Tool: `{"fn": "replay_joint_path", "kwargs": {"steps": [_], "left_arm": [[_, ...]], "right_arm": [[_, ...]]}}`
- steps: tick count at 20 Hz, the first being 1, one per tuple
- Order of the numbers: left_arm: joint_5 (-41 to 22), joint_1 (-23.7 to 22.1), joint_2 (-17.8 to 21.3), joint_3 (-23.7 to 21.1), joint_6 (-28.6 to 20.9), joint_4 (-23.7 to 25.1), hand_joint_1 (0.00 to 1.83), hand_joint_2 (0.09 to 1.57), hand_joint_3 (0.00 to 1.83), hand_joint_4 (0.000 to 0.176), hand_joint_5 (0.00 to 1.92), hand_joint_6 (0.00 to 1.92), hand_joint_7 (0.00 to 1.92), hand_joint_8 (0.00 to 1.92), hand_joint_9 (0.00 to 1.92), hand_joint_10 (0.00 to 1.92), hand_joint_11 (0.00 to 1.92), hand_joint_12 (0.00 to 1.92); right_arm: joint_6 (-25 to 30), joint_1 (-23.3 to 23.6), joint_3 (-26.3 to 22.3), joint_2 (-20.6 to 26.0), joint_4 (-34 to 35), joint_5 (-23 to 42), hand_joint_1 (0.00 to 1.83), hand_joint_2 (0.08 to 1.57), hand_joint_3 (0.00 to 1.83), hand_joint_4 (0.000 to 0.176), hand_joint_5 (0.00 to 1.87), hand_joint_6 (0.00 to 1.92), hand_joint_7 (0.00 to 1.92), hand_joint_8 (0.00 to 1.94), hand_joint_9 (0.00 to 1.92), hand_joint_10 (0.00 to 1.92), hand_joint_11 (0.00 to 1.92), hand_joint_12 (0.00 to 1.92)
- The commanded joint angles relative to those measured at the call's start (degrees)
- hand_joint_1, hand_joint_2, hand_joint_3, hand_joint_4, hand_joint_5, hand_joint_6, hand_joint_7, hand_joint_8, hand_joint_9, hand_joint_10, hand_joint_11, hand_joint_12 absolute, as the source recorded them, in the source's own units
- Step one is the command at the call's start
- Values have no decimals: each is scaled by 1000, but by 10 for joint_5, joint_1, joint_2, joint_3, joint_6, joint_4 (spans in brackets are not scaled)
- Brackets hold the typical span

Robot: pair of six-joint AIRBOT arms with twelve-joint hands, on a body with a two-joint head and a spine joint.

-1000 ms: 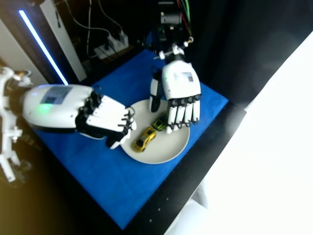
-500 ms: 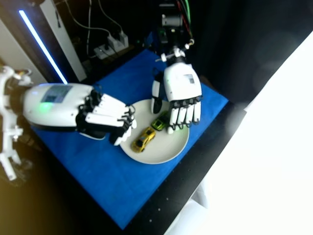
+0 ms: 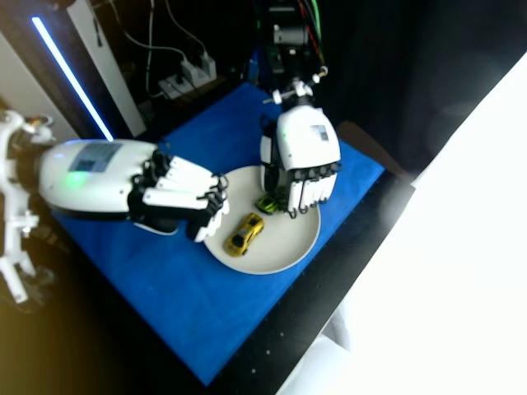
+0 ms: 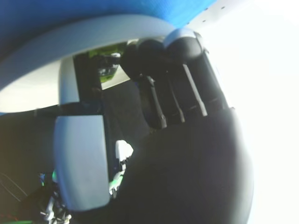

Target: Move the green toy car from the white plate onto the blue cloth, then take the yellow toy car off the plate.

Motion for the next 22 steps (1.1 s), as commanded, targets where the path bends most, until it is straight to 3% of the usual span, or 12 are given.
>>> {"fn": "replay_joint_path", "kwargs": {"steps": [1,3,6,8,9,12,16,17,19,20,21,22], "left_arm": [[-62,-2,-2,1,1,-1,1218,1224,1,0,772,1044,815,1563,944,1791,960,1921],[-71,-2,4,-6,1,-5,1227,1188,0,0,826,1043,884,1389,836,1476,740,1860],[-81,-2,10,-12,1,-7,1233,1193,0,0,800,1053,888,1404,852,1497,772,1866],[-90,-3,14,-18,1,-8,1324,1196,1,0,758,1197,848,1246,778,1493,635,1754],[-94,-3,17,-22,1,-8,1187,1207,1,0,765,1231,857,1305,748,1251,591,1713],[-118,-3,33,-42,1,-8,1192,1212,0,0,786,1144,829,1421,694,1427,567,1813],[-159,-2,76,-91,2,1,1192,1244,4,0,694,1363,765,1407,785,1512,644,1878],[-172,1,90,-107,2,5,1210,1237,0,0,695,1163,834,1503,781,1678,597,1919],[-200,8,119,-142,2,19,1214,1226,0,0,769,1060,819,1562,870,1814,807,1921],[-210,11,136,-161,2,27,1214,1224,0,0,788,1024,808,1574,756,1788,534,1921],[-221,15,150,-178,2,37,1208,1231,2,0,737,1267,779,1425,719,1679,419,1921],[-230,19,163,-194,2,45,1208,1231,2,0,737,1267,779,1425,719,1679,419,1921]], "right_arm": [[-4,8,-1,2,-1,73,1155,979,9,0,439,837,436,1152,308,1505,209,1921],[-4,8,-2,3,-1,74,1171,965,2,0,443,835,431,1184,345,1506,260,1921],[-4,8,-2,4,-1,74,1196,967,2,0,446,800,402,1161,291,1507,182,1921],[-4,8,-2,4,-1,75,1213,976,6,0,460,780,409,1177,287,1512,156,1921],[-4,8,-2,4,-1,75,1204,968,2,0,476,794,458,1184,325,1504,175,1921],[-4,8,-3,5,-1,75,1221,966,0,0,492,750,475,1125,347,1470,216,1921],[-4,8,-4,7,0,75,1191,987,7,0,458,750,433,1107,296,1479,166,1921],[-4,8,-4,8,0,75,1197,980,3,0,464,762,412,1161,320,1515,244,1921],[-4,8,-4,10,3,75,1194,965,0,0,508,753,482,1087,409,1432,297,1921],[-4,8,-4,11,4,75,1203,955,0,0,529,749,507,1066,438,1407,321,1921],[-4,8,-5,12,5,75,1175,954,0,0,541,732,524,1009,446,1358,299,1921],[-4,8,-5,12,6,75,1175,954,0,0,541,732,524,1009,446,1358,299,1921]]}}
